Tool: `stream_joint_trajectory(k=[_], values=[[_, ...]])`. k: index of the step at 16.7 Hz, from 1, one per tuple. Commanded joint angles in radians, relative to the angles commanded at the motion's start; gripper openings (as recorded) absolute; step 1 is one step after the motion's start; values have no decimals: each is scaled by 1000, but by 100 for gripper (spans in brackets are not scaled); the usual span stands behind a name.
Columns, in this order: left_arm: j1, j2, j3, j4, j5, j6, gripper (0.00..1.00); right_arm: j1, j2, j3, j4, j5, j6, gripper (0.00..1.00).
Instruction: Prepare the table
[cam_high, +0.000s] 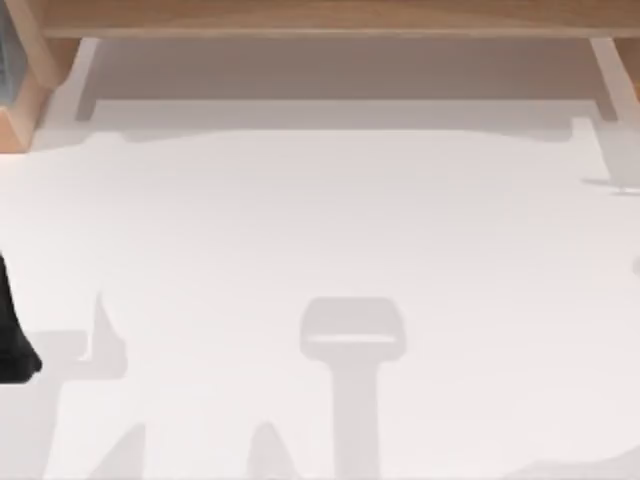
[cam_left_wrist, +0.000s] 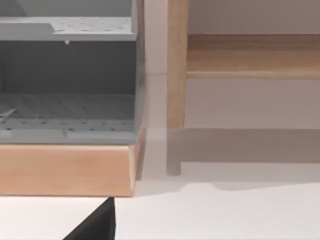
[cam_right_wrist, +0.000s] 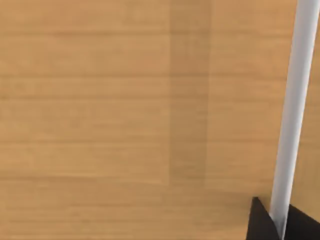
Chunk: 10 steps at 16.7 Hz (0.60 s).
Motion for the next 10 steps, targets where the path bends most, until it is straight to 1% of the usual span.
stream_joint_trajectory(k=[5, 10], values=[[0, 0, 0, 0, 0, 0, 100, 47, 61, 141, -83, 51, 0, 0], [0, 0, 0, 0, 0, 0, 100, 49, 63, 150, -92, 55, 1, 0]])
